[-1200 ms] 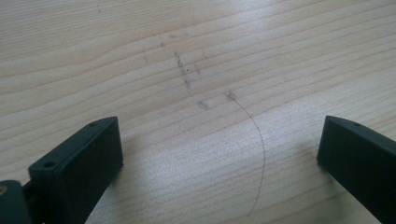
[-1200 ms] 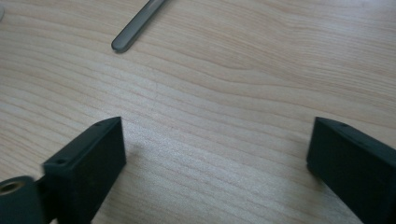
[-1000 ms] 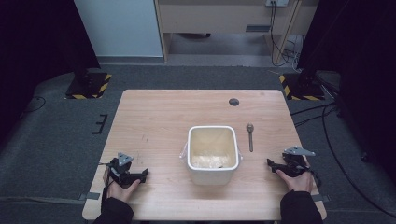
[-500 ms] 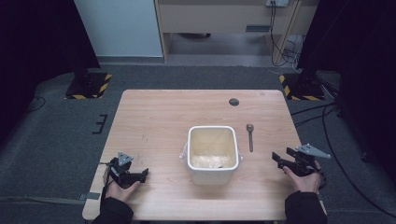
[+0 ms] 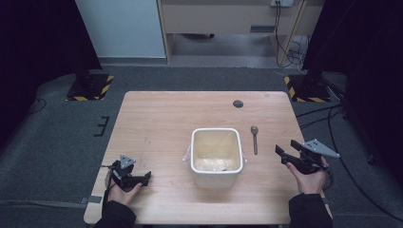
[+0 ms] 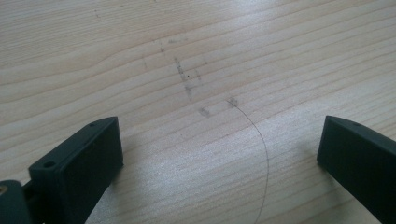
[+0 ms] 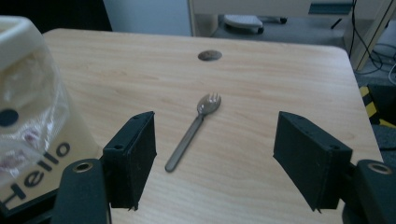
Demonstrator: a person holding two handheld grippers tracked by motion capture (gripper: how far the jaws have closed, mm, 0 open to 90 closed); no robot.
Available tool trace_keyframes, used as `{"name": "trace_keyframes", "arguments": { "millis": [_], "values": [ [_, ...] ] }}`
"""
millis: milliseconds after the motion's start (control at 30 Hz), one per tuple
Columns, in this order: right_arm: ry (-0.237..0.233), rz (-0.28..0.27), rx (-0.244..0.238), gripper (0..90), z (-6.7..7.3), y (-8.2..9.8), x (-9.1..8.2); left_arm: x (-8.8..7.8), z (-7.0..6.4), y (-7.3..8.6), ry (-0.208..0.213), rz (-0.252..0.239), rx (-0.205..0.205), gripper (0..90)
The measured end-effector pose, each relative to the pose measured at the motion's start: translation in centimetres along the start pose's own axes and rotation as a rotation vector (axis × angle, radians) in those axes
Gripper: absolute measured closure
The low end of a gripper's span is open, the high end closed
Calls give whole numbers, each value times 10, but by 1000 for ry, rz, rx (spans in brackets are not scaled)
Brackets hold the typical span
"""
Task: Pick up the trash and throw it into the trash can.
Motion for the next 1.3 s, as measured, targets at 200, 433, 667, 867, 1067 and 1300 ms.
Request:
{"name": "trace_keyframes", "arguments": {
  "millis": [200,433,667,867,1067,1300],
  "values": [
    [1,-20,-12,287,6,-12,5,0,0,0,0,0,0,0],
    [11,-40,-13,266,9,-28,17,0,0,0,0,-1,-1,0],
    [15,-4,-41,302,12,-34,33,0,0,0,2,0,1,0],
    [25,14,-38,324,17,-29,53,0,-1,0,3,-1,1,0],
    [28,45,-49,350,21,-21,70,1,-1,0,5,-1,3,0],
    [26,103,-41,426,27,-7,97,1,-2,-1,9,0,8,0]
  ]
}}
Point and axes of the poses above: each handheld gripper's, and its own axes: x roughly forward along the jaws, y roughly out of its underside, z roughly to its left, the point moved 4 cm from there along x, roughly forward along the jaws, and after that the axes turned 4 degrees about y, right-handed, at the moved point
